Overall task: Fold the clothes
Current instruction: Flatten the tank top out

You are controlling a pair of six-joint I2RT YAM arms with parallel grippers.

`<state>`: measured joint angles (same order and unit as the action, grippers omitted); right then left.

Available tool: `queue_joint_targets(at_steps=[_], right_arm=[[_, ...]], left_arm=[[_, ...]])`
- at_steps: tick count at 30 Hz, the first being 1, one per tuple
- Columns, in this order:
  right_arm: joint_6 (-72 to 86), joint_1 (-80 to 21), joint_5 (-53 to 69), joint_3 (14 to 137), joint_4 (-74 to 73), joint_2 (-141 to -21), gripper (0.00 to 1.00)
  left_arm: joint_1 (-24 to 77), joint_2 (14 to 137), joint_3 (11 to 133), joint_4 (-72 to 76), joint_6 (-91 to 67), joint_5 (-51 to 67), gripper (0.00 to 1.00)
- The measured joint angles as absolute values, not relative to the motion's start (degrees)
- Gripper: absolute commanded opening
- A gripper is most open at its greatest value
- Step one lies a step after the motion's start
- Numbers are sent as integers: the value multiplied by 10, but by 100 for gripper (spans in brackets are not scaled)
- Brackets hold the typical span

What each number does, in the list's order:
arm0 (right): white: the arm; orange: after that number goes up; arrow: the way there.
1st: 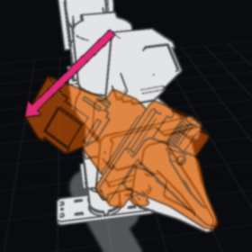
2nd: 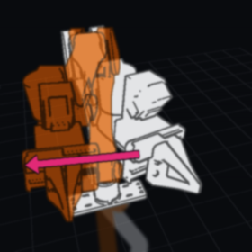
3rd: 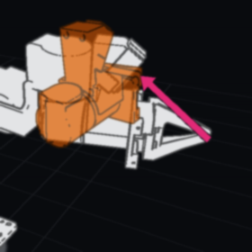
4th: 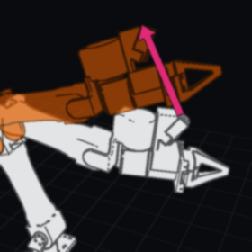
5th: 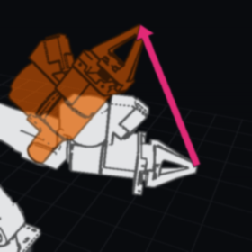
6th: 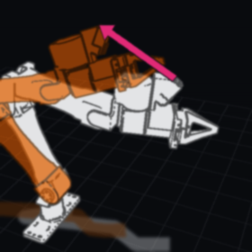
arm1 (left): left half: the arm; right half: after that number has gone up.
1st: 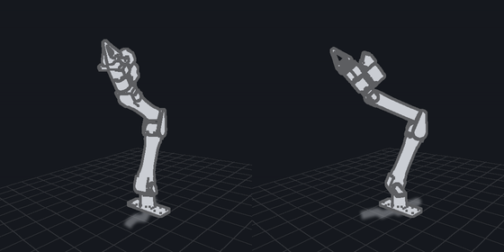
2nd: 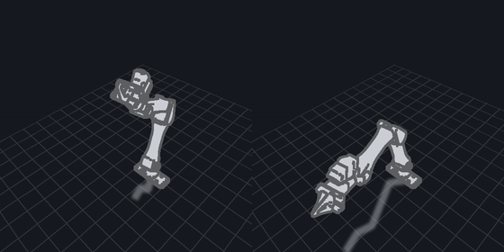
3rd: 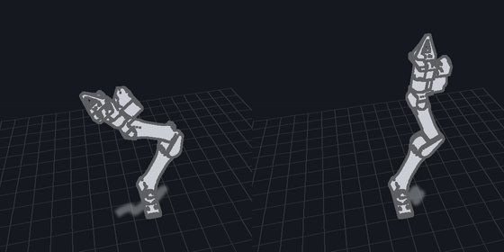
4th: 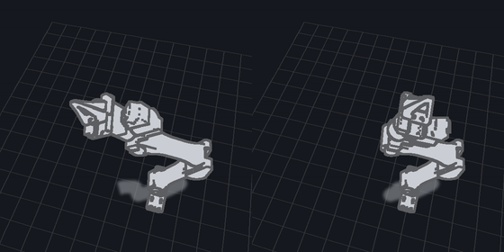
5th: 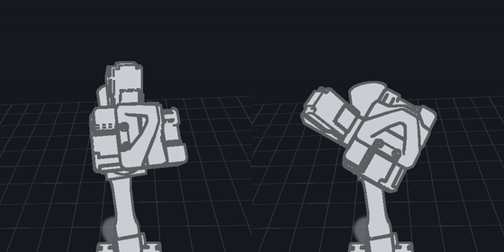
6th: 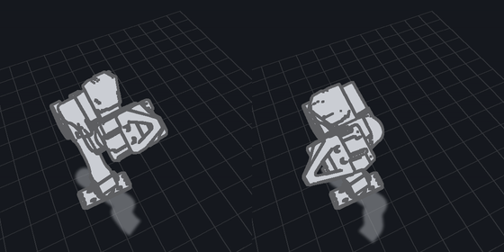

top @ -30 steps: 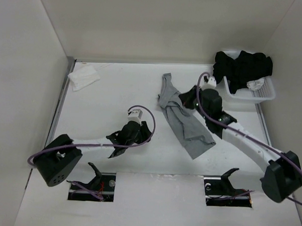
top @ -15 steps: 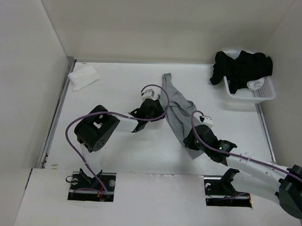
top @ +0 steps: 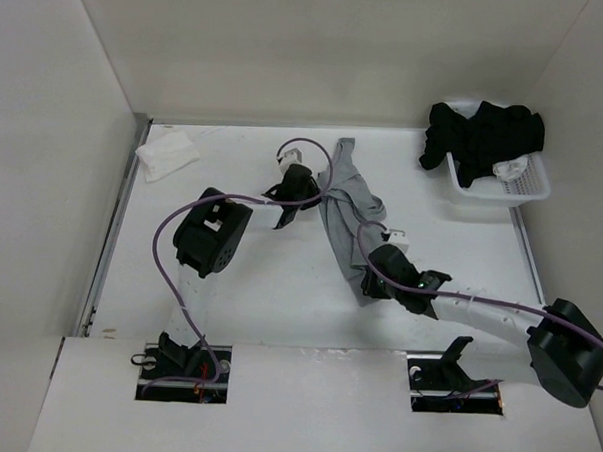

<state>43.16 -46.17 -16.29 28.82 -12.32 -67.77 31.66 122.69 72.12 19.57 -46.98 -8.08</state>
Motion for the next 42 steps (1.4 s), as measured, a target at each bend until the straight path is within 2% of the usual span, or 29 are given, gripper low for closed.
queue_joint_targets(at_steps=[3, 4, 6, 7, 9, 10, 12, 14, 18, 24, 32, 42], right_arm=[[415, -482, -164, 321, -126, -700, 24], [404, -490, -163, 335, -127, -706, 18], [394, -499, -163, 360, -127, -719, 13], [384, -503, -163, 378, -127, -732, 13], [364, -504, -163, 416, -125, -764, 13], [356, -504, -163, 429, -122, -779, 15], [333, -504, -163, 464, -111, -819, 22], [309, -504, -162, 493, -102, -854, 24], [277, -507, -155, 544, -87, -916, 25], [243, -510, -147, 602, -86, -982, 27], [233, -522, -148, 648, -122, -1033, 27], [234, -526, -187, 656, -176, -1041, 28]], left_arm=[[290, 1242, 753, 176, -465, -78, 12], [280, 1247, 763, 169, -462, -76, 19], [260, 1251, 776, 161, -456, -72, 34], [251, 1250, 777, 160, -454, -71, 40], [236, 1235, 763, 164, -452, -73, 42], [234, 1226, 750, 166, -452, -74, 43], [235, 1154, 646, 190, -457, -81, 44], [238, 1094, 566, 205, -466, -86, 44], [243, 940, 402, 236, -487, -91, 44], [267, 759, 236, 269, -495, -85, 44], [259, 626, 147, 225, -485, -72, 44], [237, 620, 142, 220, -479, -49, 44]])
